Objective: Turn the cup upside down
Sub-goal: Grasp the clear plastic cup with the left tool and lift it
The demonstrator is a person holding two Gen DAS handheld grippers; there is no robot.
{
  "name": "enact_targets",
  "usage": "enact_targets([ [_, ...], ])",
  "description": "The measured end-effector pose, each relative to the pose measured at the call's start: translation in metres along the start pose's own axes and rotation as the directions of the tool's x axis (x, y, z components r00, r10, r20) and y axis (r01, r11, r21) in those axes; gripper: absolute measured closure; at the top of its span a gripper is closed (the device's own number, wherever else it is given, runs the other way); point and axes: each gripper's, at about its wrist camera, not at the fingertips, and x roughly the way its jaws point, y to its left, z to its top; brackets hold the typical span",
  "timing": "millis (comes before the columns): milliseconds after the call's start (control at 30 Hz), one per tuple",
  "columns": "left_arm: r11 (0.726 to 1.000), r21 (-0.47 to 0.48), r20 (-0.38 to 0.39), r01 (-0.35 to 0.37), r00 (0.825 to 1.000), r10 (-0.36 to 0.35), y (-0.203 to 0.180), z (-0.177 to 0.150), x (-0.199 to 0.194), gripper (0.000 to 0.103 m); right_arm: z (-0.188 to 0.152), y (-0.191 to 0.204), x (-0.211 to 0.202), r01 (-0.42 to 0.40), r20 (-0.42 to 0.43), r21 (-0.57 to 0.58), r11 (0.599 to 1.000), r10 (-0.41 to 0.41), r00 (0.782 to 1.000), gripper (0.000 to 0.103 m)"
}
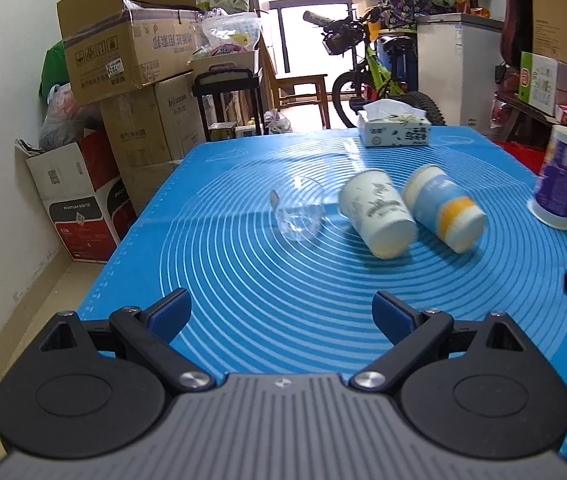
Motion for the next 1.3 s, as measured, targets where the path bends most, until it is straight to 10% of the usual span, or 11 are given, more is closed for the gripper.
enact_targets([
  [900, 0.998, -0.044, -0.082, 0.034, 0.996, -0.038, 0.010, 0.047, 0.155, 0.009, 0.017, -0.018, 0.091, 0.023, -0.020, 0.070, 0.997, -0.022, 1.000, 0.000],
  [1167, 0.993, -0.061, -0.083, 0.100, 0.991, -0.105, 0.010, 0.050, 0.160, 0.048, 0.014, -0.019, 0.090, 0.031, -0.022, 0.072, 0.997, -0.029, 0.999, 0.000],
  [1300, 0.995, -0.047, -0.076, 0.093, 0.992, -0.096, 0.008, 0.050, 0.160, 0.050, 0.014, -0.018, 0.090, 0.033, -0.023, 0.071, 0.997, -0.031, 0.999, 0.000],
])
